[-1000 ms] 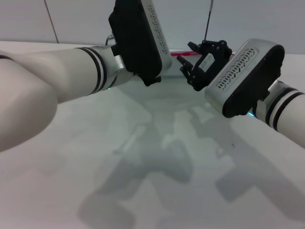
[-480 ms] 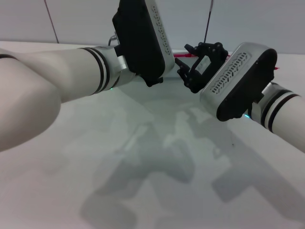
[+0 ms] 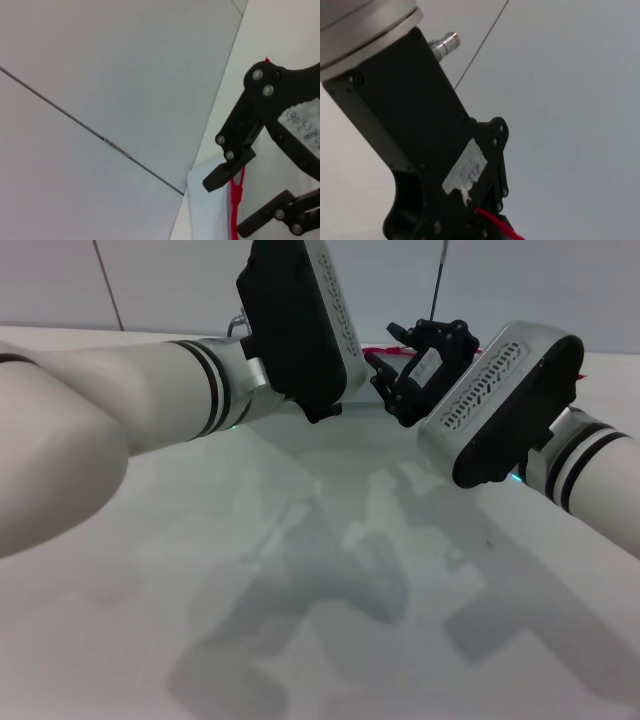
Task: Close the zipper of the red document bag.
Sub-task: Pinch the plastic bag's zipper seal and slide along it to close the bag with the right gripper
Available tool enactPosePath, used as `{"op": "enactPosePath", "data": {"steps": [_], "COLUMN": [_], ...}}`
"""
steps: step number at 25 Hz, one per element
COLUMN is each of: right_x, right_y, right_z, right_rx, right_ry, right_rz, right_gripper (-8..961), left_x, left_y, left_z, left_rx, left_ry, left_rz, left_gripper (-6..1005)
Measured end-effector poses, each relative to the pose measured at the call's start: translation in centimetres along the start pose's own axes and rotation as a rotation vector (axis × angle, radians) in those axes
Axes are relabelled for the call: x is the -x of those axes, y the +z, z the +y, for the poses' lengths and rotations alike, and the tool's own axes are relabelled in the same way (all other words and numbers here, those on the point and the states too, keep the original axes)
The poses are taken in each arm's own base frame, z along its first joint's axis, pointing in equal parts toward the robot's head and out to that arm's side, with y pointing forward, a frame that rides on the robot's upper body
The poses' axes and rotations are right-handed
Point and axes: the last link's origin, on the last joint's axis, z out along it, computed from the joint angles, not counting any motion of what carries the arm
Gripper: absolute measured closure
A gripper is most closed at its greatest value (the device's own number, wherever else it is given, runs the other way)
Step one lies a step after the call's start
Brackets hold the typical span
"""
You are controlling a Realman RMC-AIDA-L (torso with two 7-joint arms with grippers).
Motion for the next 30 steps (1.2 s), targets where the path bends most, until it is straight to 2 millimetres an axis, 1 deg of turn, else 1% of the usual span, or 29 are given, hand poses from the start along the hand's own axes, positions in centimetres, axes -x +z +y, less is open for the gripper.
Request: {"op": "enactPosePath", "data": {"steps": [5, 14, 25, 30], "right_x": [0.05, 0.05, 0.09, -0.2], "right_y": [0.03, 0.15, 0.18, 0.21], "right_z": [0.33, 0.33, 0.32, 0.4], "right_rx": [0.01, 0.013, 0.013, 0.018], "right_ry": [-0.01, -0.015, -0.015, -0.02], "right_rz": [-0.001, 0.0, -0.001, 0.008], "right_gripper": [692, 687, 744, 770], "left_x": [-0.09, -0.18, -0.26, -0.21], "left_y": [-0.05, -0.05, -0.05, -0.05], "left_z": [-0.02, 0.12, 0.25, 0.19], "left_rx": [0.0, 0.005, 0.008, 0.004], "left_ry": [0.001, 0.005, 0.009, 0.016], "left_rz": [0.001, 0.003, 0.005, 0.001], "left_gripper": [949, 949, 948, 949]}}
